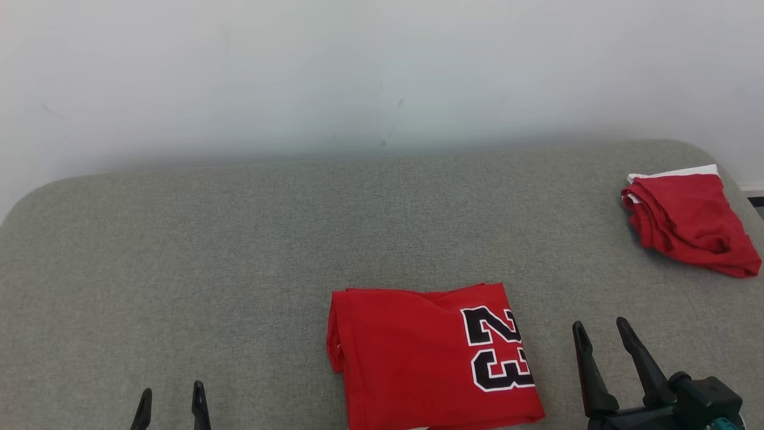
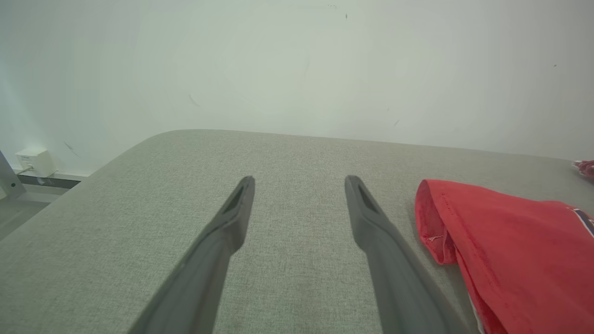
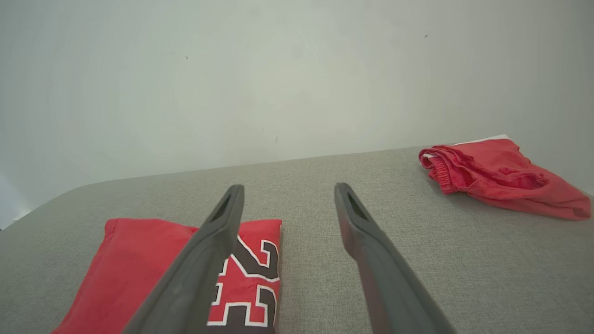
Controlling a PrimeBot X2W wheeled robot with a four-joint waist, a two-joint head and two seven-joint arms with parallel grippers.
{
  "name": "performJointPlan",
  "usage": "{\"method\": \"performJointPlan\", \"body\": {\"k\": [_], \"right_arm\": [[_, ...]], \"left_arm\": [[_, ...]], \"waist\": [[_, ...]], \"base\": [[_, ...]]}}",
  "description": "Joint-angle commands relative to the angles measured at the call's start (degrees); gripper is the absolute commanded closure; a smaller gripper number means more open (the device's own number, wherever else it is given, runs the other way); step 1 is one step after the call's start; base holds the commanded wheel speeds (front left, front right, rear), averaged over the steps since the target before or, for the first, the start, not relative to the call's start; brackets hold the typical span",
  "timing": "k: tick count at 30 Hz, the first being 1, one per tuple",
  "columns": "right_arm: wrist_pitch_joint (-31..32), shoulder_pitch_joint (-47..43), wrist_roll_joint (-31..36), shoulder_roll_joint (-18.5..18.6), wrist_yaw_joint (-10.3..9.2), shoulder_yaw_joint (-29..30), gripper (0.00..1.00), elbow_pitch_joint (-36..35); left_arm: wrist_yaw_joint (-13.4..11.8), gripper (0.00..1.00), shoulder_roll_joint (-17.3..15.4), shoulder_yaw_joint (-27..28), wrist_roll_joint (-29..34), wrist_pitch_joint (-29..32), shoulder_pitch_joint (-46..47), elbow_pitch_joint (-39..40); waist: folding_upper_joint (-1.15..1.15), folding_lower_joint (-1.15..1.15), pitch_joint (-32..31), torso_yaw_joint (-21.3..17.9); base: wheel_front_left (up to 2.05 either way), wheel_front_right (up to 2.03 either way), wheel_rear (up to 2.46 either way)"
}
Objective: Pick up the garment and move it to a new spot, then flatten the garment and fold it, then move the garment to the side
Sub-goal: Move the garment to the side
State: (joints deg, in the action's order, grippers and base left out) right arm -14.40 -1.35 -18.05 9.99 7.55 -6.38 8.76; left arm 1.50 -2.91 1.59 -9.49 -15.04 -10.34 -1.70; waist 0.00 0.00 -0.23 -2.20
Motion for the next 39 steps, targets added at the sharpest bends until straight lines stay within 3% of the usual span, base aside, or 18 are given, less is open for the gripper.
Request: {"method": "performJointPlan", "body": {"k": [1,7,16,24,39], "right_arm": [[-0.3,-0.6,0.1,-0.2,-0.16,0.1,0.0,0.3],[0.3,-0.5,0.2,0.1,-0.16,-0.4,0.0,0.8],[6.1,5.0,1.0,1.4,-0.16,-2.6,0.0,4.0],[10.9,11.8,0.9,0.9,-0.16,-5.8,0.0,13.1],[11.2,19.6,-2.5,0.4,-0.16,-11.4,0.0,33.4]], "left_arm": [[-0.1,0.0,0.0,0.0,0.2,-0.2,-0.2,0.0],[-0.2,0.0,0.0,0.0,-0.1,-0.2,0.0,-0.1],[-0.7,0.0,0.0,-1.0,-0.4,-0.2,0.8,0.5],[-0.6,0.0,0.0,-2.7,-0.8,-0.2,2.7,0.0],[-1.0,0.0,0.0,-3.9,-2.0,-0.2,4.8,-1.1]], "waist": [[0.0,0.0,0.0,0.0],[0.0,0.0,0.1,0.0],[0.0,0.0,1.2,0.1],[0.0,0.0,3.2,2.2],[0.0,0.0,5.6,4.5]], "base": [[0.0,0.0,0.0],[0.0,0.0,0.0],[0.0,0.0,0.0],[0.0,0.0,0.0],[0.0,0.0,0.0]]}}
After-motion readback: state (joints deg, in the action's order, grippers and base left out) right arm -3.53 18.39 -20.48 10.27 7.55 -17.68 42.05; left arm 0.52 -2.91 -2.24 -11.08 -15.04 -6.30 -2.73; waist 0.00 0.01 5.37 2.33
